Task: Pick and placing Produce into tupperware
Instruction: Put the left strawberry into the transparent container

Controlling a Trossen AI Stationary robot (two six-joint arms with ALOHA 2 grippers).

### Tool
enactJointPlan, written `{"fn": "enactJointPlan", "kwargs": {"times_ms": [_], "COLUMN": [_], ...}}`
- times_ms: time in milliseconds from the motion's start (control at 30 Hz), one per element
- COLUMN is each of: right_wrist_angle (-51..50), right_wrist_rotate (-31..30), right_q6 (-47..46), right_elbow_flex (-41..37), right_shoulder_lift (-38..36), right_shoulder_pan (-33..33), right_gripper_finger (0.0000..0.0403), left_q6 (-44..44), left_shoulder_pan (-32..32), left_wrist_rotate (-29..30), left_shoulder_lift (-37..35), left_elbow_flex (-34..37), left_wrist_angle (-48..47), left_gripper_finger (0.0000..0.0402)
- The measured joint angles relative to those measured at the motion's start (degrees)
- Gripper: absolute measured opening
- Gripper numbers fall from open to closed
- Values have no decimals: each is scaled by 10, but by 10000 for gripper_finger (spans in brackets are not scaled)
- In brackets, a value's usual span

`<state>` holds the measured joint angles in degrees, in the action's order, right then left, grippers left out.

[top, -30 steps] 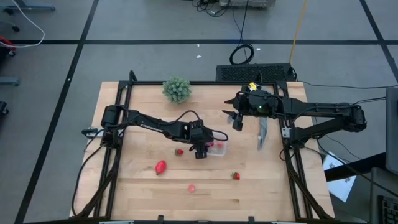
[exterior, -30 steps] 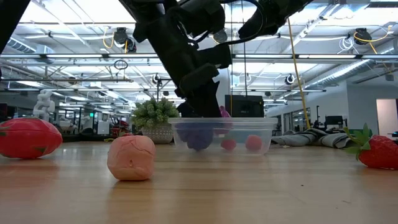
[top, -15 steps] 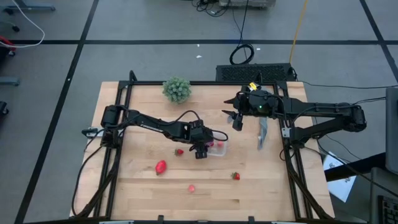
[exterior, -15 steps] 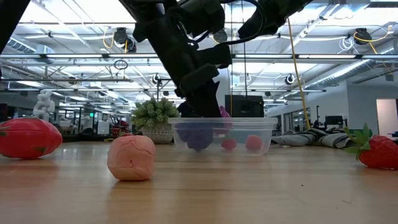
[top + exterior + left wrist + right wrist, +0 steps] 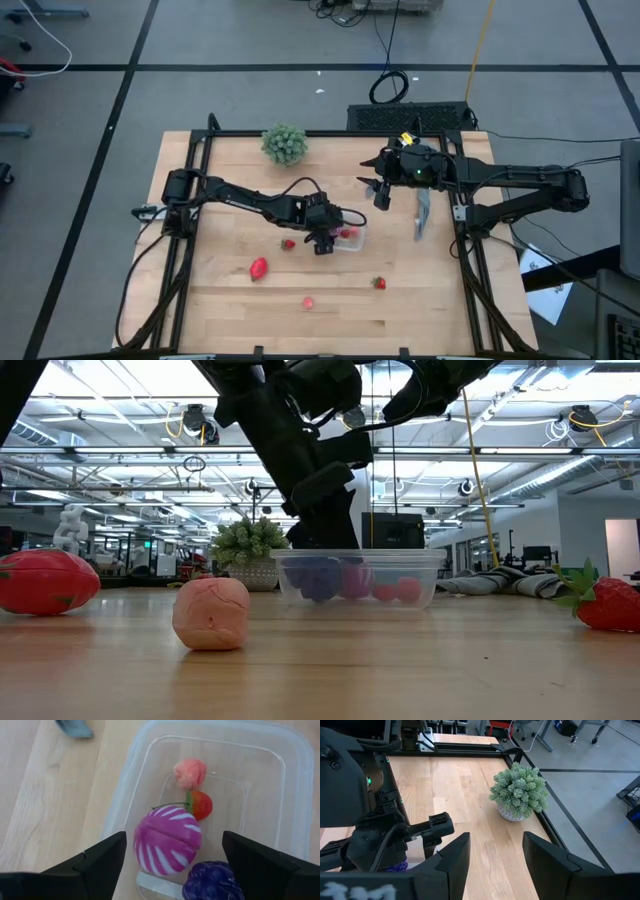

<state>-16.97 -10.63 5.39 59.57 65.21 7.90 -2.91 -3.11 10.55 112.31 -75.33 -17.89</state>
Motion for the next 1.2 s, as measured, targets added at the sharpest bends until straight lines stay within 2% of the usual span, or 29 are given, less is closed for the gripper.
{"fn": "enactJointPlan", "kwargs": {"times_ms": [233, 400, 500, 700, 867, 1000, 1200], "right_wrist_angle": [0, -2, -7, -13, -13, -13, -13], "right_wrist_rotate": [0, 0, 2, 2, 3, 3, 3], "right_q6": [0, 0, 0, -1, -1, -1, -3], "right_elbow_flex": [0, 0, 0, 0, 0, 0, 0], "right_shoulder_lift": [0, 0, 0, 0, -2, -7, -15], "right_shoulder_pan": [0, 0, 0, -1, -1, -1, -1], "right_gripper_finger": [173, 173, 173, 173, 173, 173, 173], "left_q6": [20, 11, -48, -209, -251, -266, -233], "left_shoulder_pan": [-5, -8, -8, -23, -59, -84, -107], "left_wrist_rotate": [2, 26, 50, 54, 26, 25, 14], "left_shoulder_lift": [-53, -110, -132, -134, -128, -129, -129], "left_elbow_flex": [-1, -1, -1, 0, 18, 26, 58], "left_wrist_angle": [-21, -122, -228, -420, -421, -418, -345], "left_gripper_finger": [336, 336, 336, 336, 337, 336, 337]}}
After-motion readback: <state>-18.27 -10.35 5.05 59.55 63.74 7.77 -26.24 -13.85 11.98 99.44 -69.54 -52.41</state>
